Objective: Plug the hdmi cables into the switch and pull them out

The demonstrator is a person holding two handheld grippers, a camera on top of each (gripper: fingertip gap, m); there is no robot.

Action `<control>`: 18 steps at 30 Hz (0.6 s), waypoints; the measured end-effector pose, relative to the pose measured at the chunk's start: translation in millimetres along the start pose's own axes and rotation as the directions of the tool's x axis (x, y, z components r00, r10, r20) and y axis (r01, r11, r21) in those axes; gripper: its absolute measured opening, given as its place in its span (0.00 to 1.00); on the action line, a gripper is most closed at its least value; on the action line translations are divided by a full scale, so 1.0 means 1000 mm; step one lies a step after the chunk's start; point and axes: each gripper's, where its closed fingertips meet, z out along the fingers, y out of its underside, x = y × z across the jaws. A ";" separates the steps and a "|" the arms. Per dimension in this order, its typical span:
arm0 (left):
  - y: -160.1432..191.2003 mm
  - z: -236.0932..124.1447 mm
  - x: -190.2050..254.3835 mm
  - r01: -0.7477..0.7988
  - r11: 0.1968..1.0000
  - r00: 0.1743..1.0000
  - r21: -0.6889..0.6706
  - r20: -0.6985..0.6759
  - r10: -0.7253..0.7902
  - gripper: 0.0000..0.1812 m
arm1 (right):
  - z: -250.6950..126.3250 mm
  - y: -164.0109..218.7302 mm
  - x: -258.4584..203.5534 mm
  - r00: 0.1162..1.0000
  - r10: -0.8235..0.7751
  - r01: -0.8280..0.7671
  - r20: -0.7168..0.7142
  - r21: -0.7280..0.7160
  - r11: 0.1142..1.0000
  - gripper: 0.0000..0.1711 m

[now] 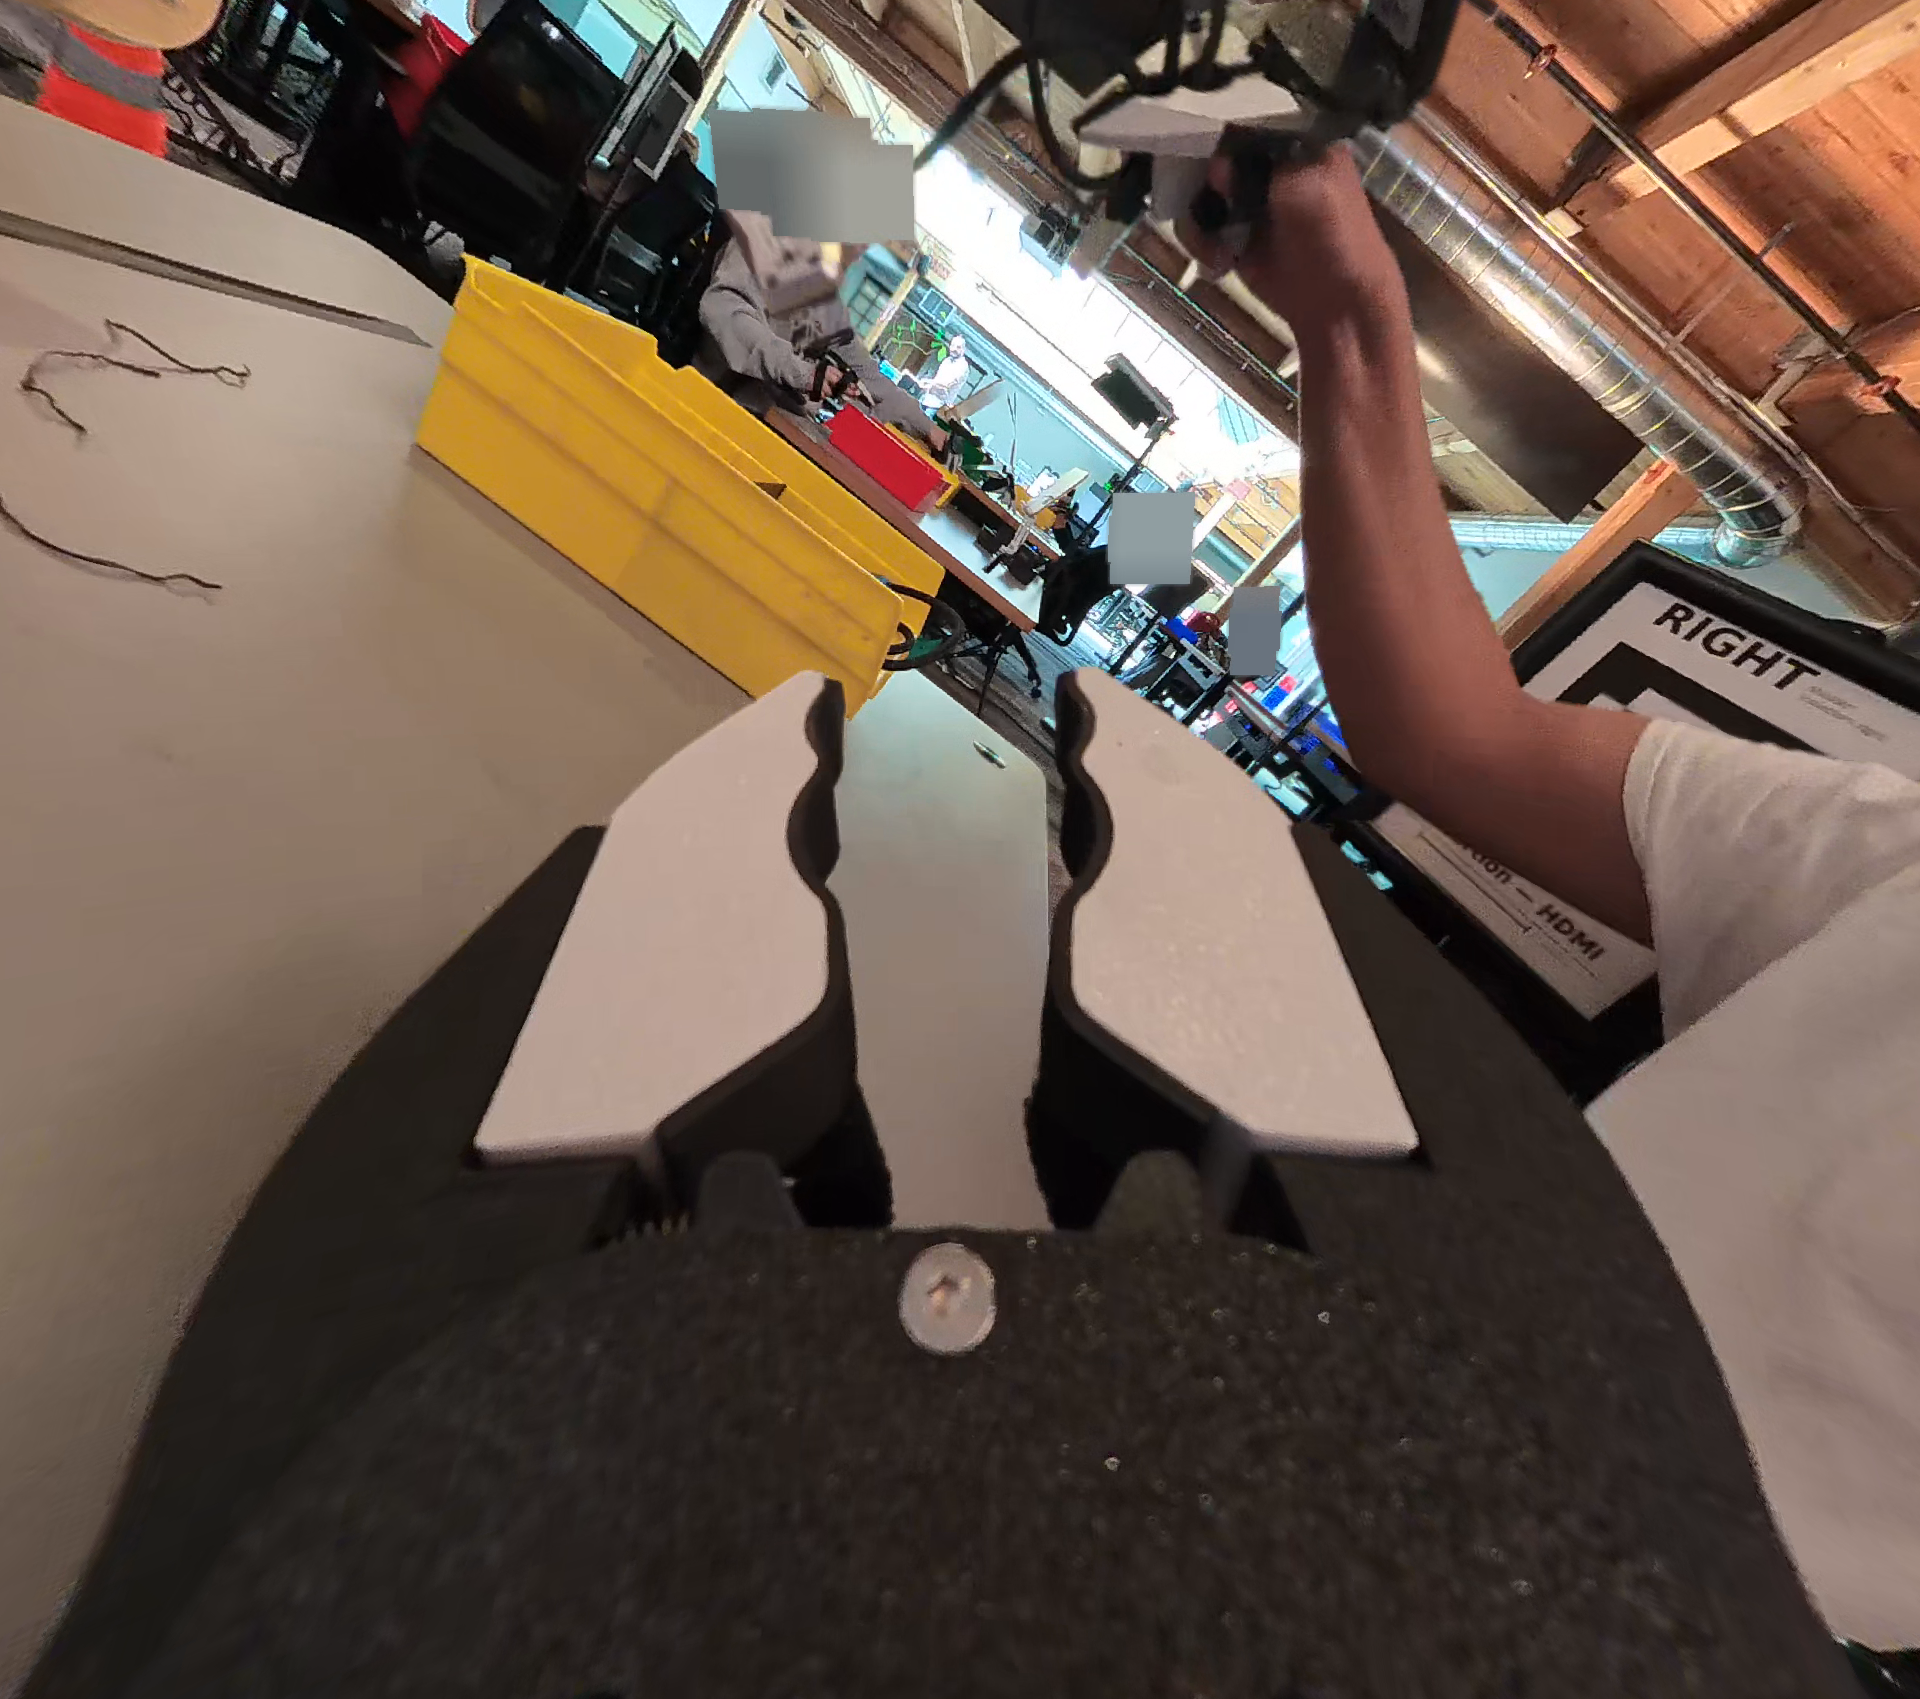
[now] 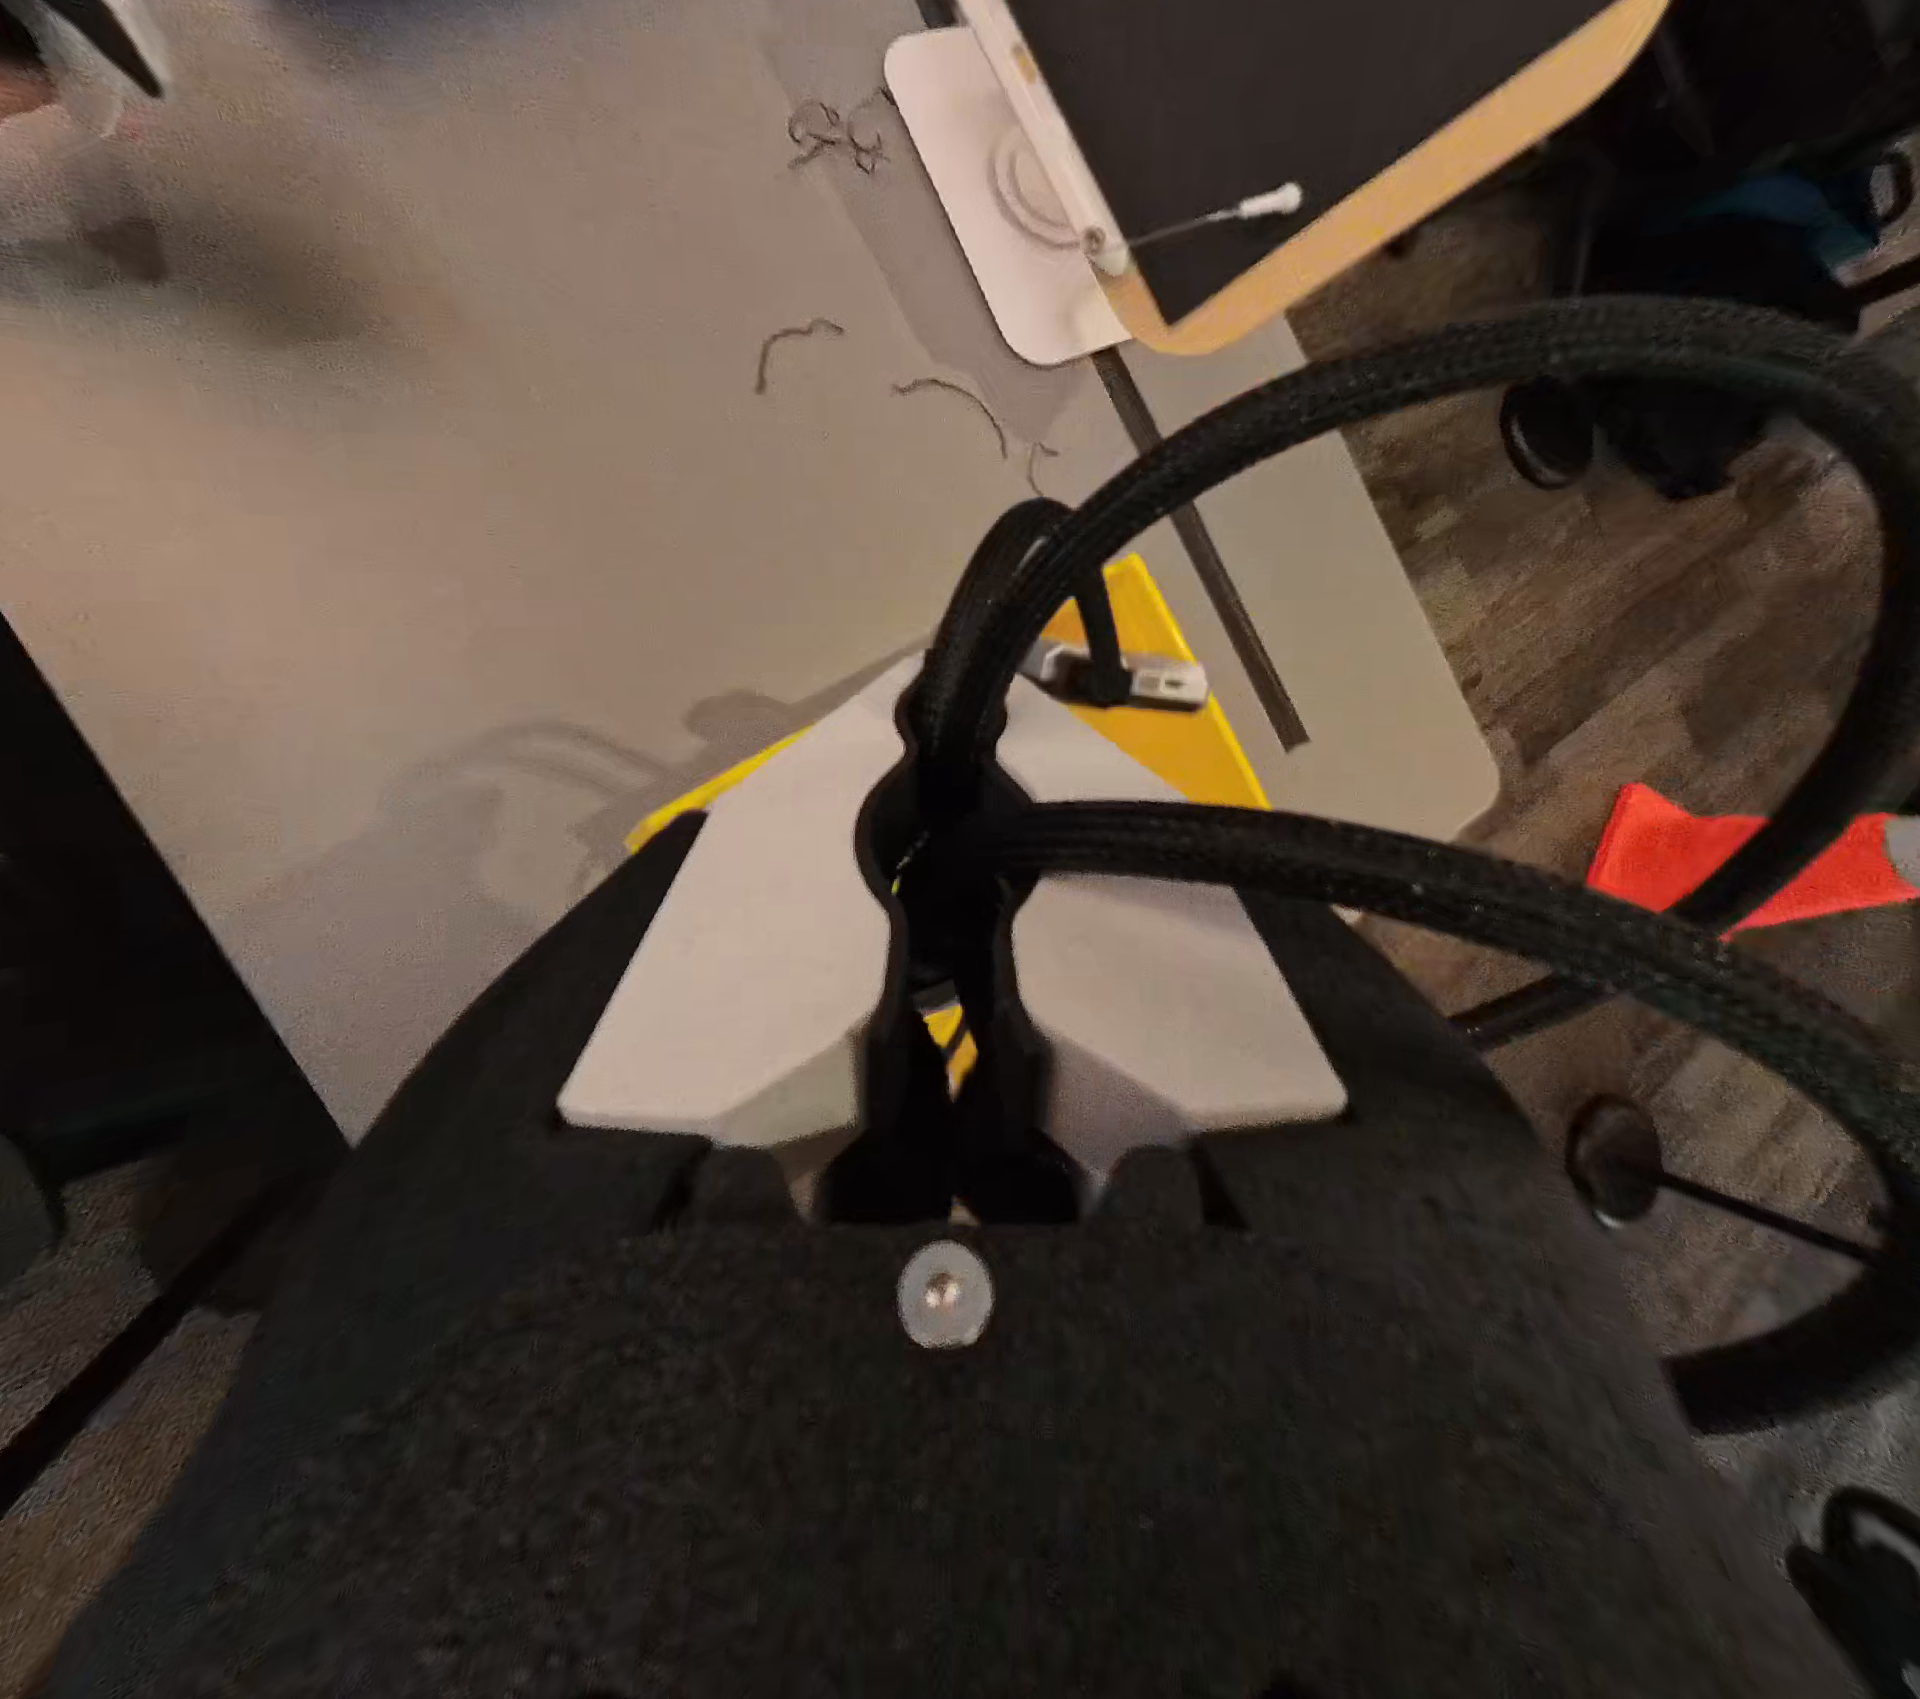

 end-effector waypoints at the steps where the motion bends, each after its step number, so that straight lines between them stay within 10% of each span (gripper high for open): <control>1: 0.000 0.000 0.000 0.003 1.000 1.000 0.002 -0.004 -0.003 0.21 | -0.001 0.006 0.011 1.000 0.015 -0.015 0.010 -0.034 0.999 0.02; 18: 0.021 0.007 0.000 -0.141 0.981 0.986 -0.133 0.068 0.151 0.19 | 0.198 0.115 0.071 0.873 0.437 -0.385 0.217 -0.242 0.890 0.03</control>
